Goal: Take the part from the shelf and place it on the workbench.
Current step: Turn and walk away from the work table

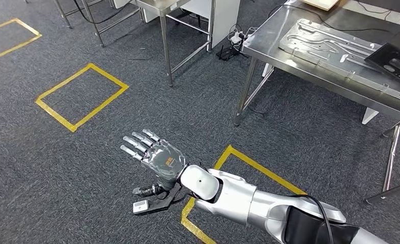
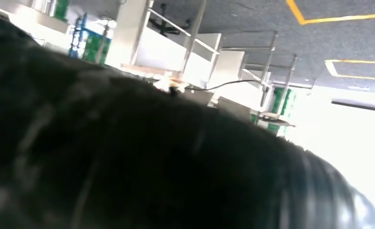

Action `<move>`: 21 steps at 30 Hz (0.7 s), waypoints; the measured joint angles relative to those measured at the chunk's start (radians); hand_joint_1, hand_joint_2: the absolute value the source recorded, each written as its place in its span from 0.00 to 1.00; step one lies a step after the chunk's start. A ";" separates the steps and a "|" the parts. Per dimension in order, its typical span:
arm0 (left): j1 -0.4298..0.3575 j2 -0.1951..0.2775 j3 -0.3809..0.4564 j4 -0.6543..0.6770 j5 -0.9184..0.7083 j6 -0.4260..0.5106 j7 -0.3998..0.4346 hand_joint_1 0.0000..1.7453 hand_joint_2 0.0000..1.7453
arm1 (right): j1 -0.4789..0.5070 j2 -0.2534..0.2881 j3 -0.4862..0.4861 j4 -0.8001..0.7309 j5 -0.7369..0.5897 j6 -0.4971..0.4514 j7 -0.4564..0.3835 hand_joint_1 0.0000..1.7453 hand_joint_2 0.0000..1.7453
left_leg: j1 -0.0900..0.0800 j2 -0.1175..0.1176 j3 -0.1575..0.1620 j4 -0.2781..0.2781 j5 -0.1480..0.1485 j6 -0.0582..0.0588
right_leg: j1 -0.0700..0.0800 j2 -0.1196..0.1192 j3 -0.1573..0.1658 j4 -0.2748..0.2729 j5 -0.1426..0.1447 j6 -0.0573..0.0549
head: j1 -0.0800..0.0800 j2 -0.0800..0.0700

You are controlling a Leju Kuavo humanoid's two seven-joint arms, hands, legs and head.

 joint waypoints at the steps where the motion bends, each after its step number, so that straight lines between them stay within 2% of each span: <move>1: 0.001 0.000 0.000 0.000 0.000 0.000 0.000 0.00 0.00 | -0.001 0.001 0.000 0.000 0.000 0.000 0.000 0.00 0.00 | 0.001 -0.007 -0.001 -0.003 0.001 -0.006 | -0.001 -0.008 0.003 -0.004 0.002 -0.002 | 0.000 0.000; 2: 0.002 0.001 0.000 0.000 -0.001 0.000 0.000 0.00 0.00 | -0.001 0.002 0.000 0.000 0.001 0.000 -0.001 0.00 0.00 | 0.000 -0.005 -0.001 -0.001 -0.001 -0.012 | -0.004 -0.016 0.008 -0.011 0.005 -0.006 | 0.000 0.000; 4: 0.002 0.001 0.000 0.000 -0.001 0.001 0.000 0.00 0.00 | -0.004 0.006 0.000 -0.001 0.001 0.000 -0.001 0.00 0.00 | -0.003 0.027 -0.020 0.045 -0.030 -0.022 | -0.011 -0.034 0.020 -0.025 0.010 -0.016 | -0.002 0.000; 6: -0.001 0.001 0.000 0.000 -0.001 0.001 0.000 0.00 0.00 | -0.004 0.006 0.000 0.000 0.001 0.000 -0.002 0.00 0.00 | 0.001 0.066 -0.077 0.165 -0.091 -0.031 | -0.011 -0.056 0.025 -0.028 0.009 -0.023 | -0.004 0.000; 7: -0.002 0.001 0.000 0.000 -0.001 0.001 0.000 0.00 0.00 | -0.003 0.006 0.000 0.000 0.001 0.000 -0.003 0.00 0.00 | 0.004 0.075 -0.109 0.228 -0.115 -0.036 | -0.010 -0.067 0.025 -0.028 0.008 -0.024 | -0.003 0.000; 8: -0.001 0.001 0.000 0.000 -0.001 0.001 0.000 0.00 0.00 | -0.001 0.006 0.000 0.001 0.001 0.000 -0.003 0.00 0.00 | 0.006 0.080 -0.129 0.266 -0.123 -0.040 | -0.010 -0.077 0.025 -0.027 0.006 -0.024 | -0.003 0.000; 9: 0.000 0.001 0.000 0.000 -0.001 0.001 0.000 0.00 0.00 | -0.001 0.006 0.000 0.001 0.001 0.000 -0.003 0.00 0.00 | 0.009 0.084 -0.131 0.266 -0.113 -0.042 | -0.011 -0.086 0.026 -0.026 0.005 -0.022 | -0.003 0.000; 10: 0.001 0.001 0.000 0.000 -0.001 0.001 0.000 0.00 0.00 | -0.001 0.006 0.000 0.001 0.001 0.000 -0.004 0.00 0.00 | 0.011 0.088 -0.111 0.227 -0.086 -0.044 | -0.011 -0.094 0.027 -0.024 0.003 -0.020 | -0.003 0.000; 12: 0.001 0.002 0.000 0.000 -0.001 0.001 0.000 0.00 0.00 | -0.001 0.006 0.000 0.001 0.001 0.000 -0.004 0.00 0.00 | 0.011 0.114 -0.037 0.087 -0.025 -0.041 | -0.010 -0.109 0.029 -0.019 -0.004 -0.011 | -0.004 0.000; 13: 0.000 0.002 0.000 0.000 -0.001 0.001 0.000 0.00 0.00 | -0.002 0.006 0.000 0.001 0.001 0.000 -0.004 0.00 0.00 | 0.008 0.125 -0.008 0.031 -0.006 -0.036 | -0.008 -0.115 0.030 -0.017 -0.007 -0.006 | -0.003 0.000; 14: -0.001 0.002 0.000 0.000 -0.001 0.001 0.000 0.00 0.00 | -0.003 0.006 0.000 0.001 0.001 0.000 -0.004 0.00 0.00 | 0.006 0.132 0.007 0.000 0.000 -0.030 | -0.006 -0.121 0.031 -0.016 -0.010 -0.001 | -0.003 0.000; 16: -0.001 0.002 0.000 0.000 0.000 0.001 0.000 0.00 0.00 | -0.003 0.007 0.000 0.001 0.002 0.000 -0.004 0.00 0.00 | 0.002 0.120 0.009 -0.009 0.001 -0.017 | -0.003 -0.132 0.035 -0.018 -0.011 0.011 | -0.002 0.000; 18: 0.000 0.002 0.000 0.000 0.000 0.001 0.000 0.00 0.00 | -0.004 0.008 0.000 0.001 0.002 0.000 -0.004 0.00 0.00 | 0.005 0.106 0.012 -0.016 0.006 -0.003 | -0.007 -0.125 0.033 -0.007 -0.024 0.021 | -0.002 0.000; 19: 0.000 0.002 0.000 0.000 0.000 0.001 0.000 0.00 0.00 | -0.005 0.008 0.000 0.000 0.002 0.000 -0.004 0.00 0.00 | 0.007 0.100 0.014 -0.021 0.009 0.004 | -0.009 -0.110 0.022 0.022 -0.044 0.025 | -0.002 0.000; 21: -0.001 0.002 0.000 0.000 0.000 0.001 0.000 0.00 0.00 | -0.002 0.007 0.000 0.001 0.002 0.001 -0.004 0.00 0.00 | 0.007 0.087 0.015 -0.023 0.011 0.013 | -0.011 -0.075 -0.034 0.143 -0.109 0.027 | -0.002 0.000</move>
